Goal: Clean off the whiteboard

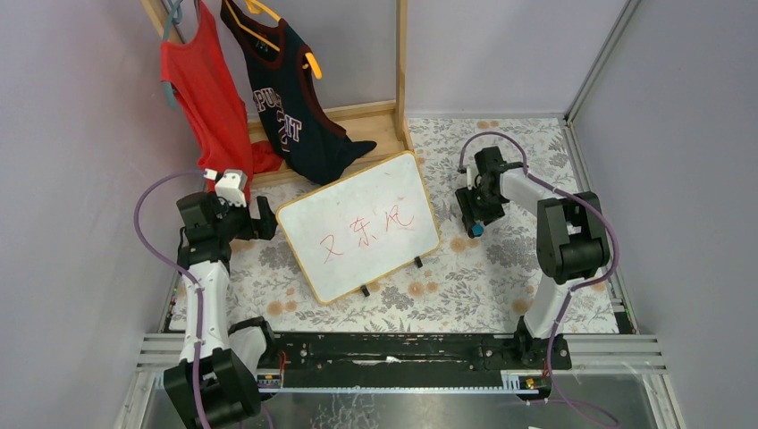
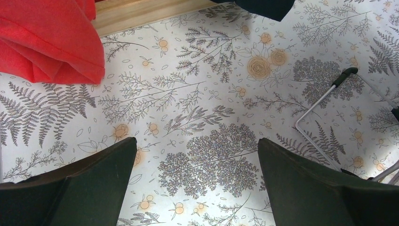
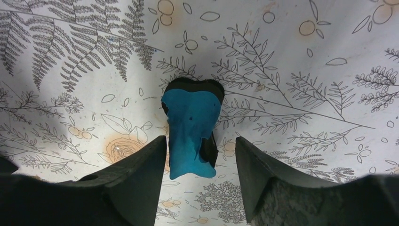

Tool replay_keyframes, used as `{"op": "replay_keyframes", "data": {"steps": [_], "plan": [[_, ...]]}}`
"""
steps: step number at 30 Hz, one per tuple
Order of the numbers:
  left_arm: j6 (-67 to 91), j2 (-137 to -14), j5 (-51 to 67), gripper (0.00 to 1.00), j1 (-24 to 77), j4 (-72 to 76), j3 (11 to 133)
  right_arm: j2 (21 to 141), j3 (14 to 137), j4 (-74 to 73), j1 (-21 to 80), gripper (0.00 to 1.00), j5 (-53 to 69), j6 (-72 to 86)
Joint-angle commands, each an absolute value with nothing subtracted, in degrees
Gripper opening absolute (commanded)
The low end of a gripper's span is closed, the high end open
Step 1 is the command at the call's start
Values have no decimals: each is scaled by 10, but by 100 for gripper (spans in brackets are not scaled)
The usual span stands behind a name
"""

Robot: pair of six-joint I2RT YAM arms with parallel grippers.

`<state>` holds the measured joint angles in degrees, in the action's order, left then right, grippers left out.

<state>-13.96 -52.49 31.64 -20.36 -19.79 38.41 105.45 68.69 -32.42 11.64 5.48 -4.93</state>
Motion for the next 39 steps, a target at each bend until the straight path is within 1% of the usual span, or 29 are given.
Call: {"op": "replay_keyframes", "data": {"steps": [1,5,9,15,18,24,32,39], "plan": [[-149,-520,314,100,-206,-191,376,1061,717,-318,122,60,47,-47],[-151,-519,314,100,-206,-191,372,1063,720,-318,121,59,47,-48],[-152,-520,313,100,-207,-192,371,1066,720,-318,122,54,48,-47],[-151,-519,316,100,-206,-192,372,1064,720,-318,122,43,48,-48],[-153,-519,315,100,-206,-191,370,1061,719,-319,122,31,49,-48],[-158,-523,310,100,-206,-192,370,1051,716,-322,121,0,49,-49],[-152,-532,312,100,-205,-192,382,1000,708,-335,121,0,40,-53],[-149,-537,312,100,-206,-192,392,909,695,-349,121,0,21,-64]]}}
